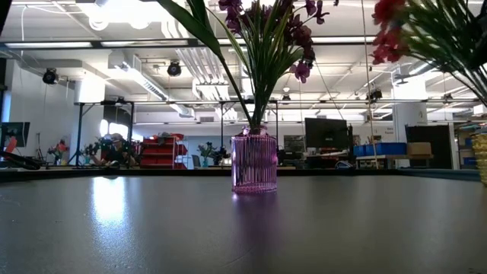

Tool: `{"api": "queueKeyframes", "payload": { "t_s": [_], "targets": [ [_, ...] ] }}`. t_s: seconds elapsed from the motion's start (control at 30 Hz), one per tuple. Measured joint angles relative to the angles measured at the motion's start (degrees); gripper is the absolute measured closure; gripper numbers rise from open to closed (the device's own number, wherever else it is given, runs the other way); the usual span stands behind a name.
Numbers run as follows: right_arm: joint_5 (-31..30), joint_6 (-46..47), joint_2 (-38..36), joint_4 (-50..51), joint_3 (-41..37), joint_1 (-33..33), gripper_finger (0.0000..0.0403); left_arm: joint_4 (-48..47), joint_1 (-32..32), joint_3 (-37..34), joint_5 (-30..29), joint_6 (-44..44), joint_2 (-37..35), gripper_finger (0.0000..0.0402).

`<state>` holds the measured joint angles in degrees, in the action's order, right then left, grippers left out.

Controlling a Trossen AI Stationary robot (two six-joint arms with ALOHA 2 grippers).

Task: Sort flowers into vase by color
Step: Put the red flowers into the yellow vase

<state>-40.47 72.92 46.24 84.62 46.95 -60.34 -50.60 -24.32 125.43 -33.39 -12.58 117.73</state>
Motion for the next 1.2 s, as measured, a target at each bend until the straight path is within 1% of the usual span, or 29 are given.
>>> {"api": "queueKeyframes", "payload": {
  "t_s": [0.27, 0.4, 0.5, 0.73, 0.93, 1.03, 1.1, 1.2],
  "targets": [
    [3.63, 3.7, 0.0, -0.19, -2.6, 0.0, 0.0394, -0.2, 0.0, 0.0, 0.02, -0.2, 0.02, 0.0244],
    [5.57, 4.89, 0.07, -0.23, -3.2, -0.02, 0.0383, -0.2, 0.0, 0.02, 0.02, -0.19, 0.02, 0.0244],
    [5.34, 4.62, 0.04, -0.32, -3.2, -0.02, 0.036, -0.2, -0.01, 0.01, 0.02, -0.2, 0.02, 0.0244],
    [4.82, 3.77, -0.02, 0.24, -1.25, -0.02, 0.0272, -0.2, 0.0, 0.0, 0.02, -0.22, 0.02, 0.0244],
    [5.23, -0.83, -0.07, 0.46, 2.31, -0.02, 0.0215, -0.2, 0.0, 0.01, 0.02, -0.46, 0.02, 0.0244],
    [1.89, -0.5, -0.07, 0.48, 3.17, -0.02, 0.0196, -0.18, 0.0, 0.02, 0.02, -0.61, 0.02, 0.0244],
    [0.05, -0.32, -0.08, 0.37, 3.53, -0.01, 0.0191, -0.18, -0.01, 0.02, 0.02, -0.63, 0.02, 0.0244],
    [-0.04, -0.48, -0.09, 0.46, 3.56, -0.02, 0.0193, -0.2, -0.02, 0.01, 0.02, -0.72, 0.02, 0.0244]
  ]
}}
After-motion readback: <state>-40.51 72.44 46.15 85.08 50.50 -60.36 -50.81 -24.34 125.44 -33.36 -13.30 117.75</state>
